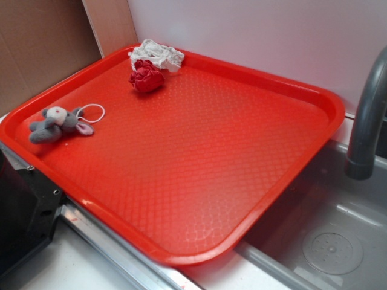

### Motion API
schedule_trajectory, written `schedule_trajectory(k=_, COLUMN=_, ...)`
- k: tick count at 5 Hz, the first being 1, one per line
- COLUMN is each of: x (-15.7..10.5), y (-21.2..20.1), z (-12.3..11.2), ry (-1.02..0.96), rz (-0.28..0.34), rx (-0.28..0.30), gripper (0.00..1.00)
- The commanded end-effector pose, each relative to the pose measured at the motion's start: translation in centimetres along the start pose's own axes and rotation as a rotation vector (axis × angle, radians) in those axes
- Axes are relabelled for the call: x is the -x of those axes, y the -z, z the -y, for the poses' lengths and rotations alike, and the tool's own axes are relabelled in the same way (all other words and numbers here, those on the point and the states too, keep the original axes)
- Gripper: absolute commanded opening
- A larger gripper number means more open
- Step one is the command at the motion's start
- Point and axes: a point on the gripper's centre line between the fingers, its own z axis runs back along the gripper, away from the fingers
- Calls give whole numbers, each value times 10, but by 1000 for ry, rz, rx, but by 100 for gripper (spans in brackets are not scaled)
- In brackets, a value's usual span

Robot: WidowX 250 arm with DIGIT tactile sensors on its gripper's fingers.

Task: Grab the gray animal.

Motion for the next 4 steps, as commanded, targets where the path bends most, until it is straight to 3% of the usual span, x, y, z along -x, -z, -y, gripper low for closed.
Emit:
schedule_trajectory(k=1, x=0, y=0, z=0, ry=0, rz=0, rx=0, gripper=100)
schedule_trajectory(k=2, x=-18, y=50, z=-52, ry=43, rz=-53, rx=23, gripper=100)
schedule_trajectory(k=3, x=-27, y=100, z=-93, ry=88, rz=-44, rx=40, gripper=100)
schedule_trajectory(k=4, x=-8, y=141, z=-116, ry=107, rz=-53, rx=44, gripper=100)
